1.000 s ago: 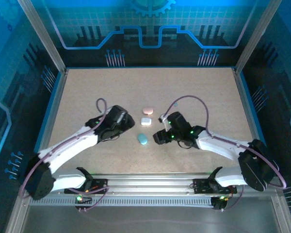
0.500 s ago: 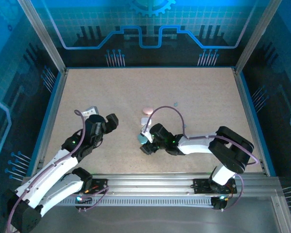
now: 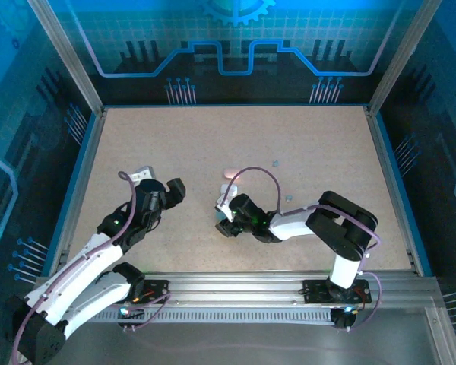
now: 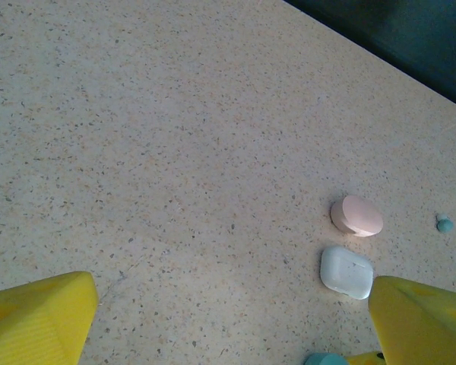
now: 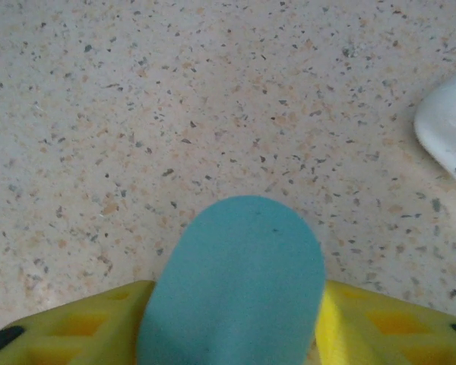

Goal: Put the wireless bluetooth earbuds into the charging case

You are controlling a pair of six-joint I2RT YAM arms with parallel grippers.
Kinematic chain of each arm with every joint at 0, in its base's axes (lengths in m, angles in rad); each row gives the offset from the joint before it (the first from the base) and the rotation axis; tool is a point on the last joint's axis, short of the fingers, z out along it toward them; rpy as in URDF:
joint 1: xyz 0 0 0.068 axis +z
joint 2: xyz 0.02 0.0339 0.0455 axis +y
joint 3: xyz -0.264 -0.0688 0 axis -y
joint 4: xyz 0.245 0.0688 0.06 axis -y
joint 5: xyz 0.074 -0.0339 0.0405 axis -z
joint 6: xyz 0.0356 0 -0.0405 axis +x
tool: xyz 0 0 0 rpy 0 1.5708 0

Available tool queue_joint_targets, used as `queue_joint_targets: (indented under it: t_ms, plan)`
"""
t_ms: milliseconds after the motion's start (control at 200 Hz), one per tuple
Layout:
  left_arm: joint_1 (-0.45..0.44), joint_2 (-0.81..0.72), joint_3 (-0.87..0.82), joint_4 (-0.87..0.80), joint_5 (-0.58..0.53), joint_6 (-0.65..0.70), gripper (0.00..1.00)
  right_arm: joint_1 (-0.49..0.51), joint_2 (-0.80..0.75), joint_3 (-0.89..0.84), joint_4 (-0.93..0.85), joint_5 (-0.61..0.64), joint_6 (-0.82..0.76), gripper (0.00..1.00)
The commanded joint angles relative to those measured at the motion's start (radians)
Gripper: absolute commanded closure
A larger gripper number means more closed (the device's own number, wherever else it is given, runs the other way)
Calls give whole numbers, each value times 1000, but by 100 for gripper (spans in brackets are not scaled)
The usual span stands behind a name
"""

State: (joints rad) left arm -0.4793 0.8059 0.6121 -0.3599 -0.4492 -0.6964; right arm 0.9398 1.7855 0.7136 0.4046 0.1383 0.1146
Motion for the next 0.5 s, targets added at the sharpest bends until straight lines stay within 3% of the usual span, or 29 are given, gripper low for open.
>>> queue_joint_targets:
  t_ms: [0,300,495]
  plan:
    - [11,0,-8,11,-9,34,7,10,38,8,50,-24,1,51]
    - [13,8,-9,70,63,83,9,2,-28,-73,94,-83,-101,68]
    - [15,49,-10,219,292,157,11,-73,-238,-114,61,-254,-151,71]
